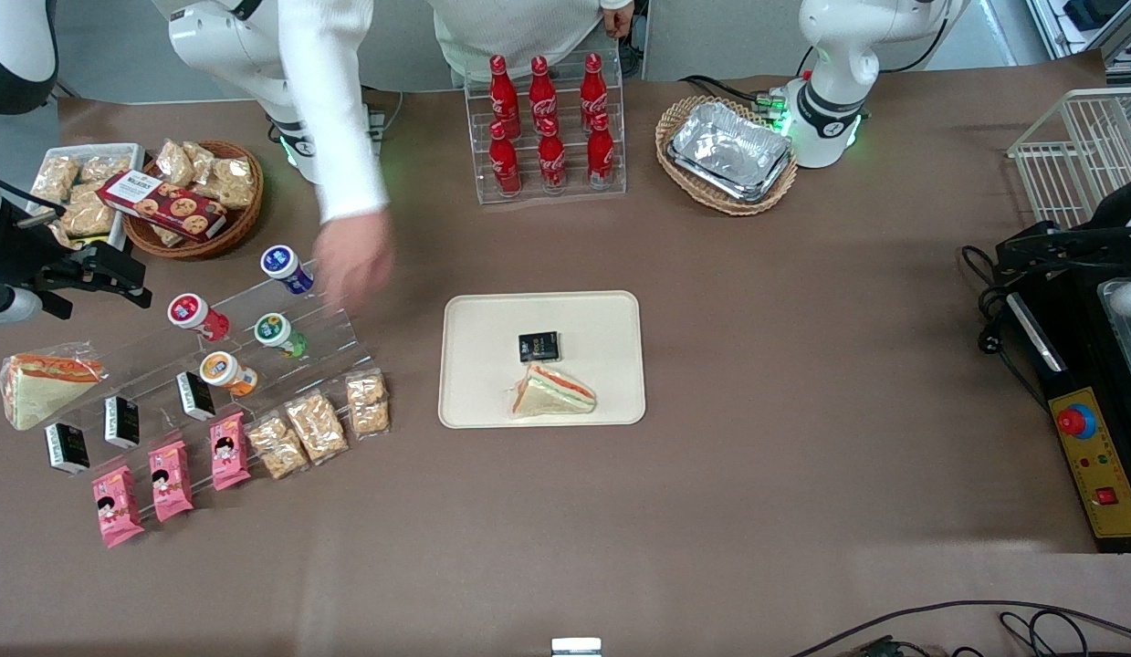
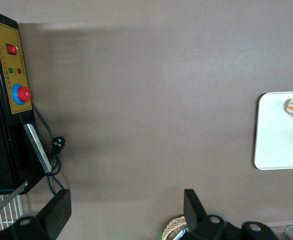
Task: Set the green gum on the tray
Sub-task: 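Move the right gripper over the green-labelled gum jar on the rack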
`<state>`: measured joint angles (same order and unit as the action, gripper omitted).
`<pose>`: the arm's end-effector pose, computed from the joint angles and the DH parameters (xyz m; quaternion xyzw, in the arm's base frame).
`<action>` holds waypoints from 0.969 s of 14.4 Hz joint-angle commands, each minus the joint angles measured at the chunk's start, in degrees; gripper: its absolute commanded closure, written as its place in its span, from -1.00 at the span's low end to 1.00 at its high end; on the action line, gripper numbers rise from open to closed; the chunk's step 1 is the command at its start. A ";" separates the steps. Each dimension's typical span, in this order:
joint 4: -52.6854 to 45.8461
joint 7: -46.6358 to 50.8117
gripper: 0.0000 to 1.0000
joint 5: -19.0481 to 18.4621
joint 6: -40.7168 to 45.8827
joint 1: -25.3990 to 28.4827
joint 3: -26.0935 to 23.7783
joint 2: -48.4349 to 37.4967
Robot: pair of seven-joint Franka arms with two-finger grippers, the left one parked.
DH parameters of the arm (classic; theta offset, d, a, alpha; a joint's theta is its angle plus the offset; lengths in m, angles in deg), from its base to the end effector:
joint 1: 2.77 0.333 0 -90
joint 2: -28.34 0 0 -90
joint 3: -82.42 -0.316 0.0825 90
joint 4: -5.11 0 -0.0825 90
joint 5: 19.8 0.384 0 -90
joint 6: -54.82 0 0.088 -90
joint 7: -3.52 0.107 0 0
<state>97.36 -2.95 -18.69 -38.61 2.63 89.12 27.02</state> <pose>0.5530 -0.0113 0.6239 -0.9987 -0.0447 -0.0224 0.0095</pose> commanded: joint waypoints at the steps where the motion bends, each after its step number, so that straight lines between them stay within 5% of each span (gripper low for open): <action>1: -1.72 -1.00 -1.00 -0.49 0.27 0.30 0.51 0.97; 14: 9.15 -12.16 -1.00 0.03 -3.75 0.39 0.42 -2.45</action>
<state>100.36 -13.99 -18.69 -38.76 2.68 89.20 27.65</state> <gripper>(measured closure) 0.000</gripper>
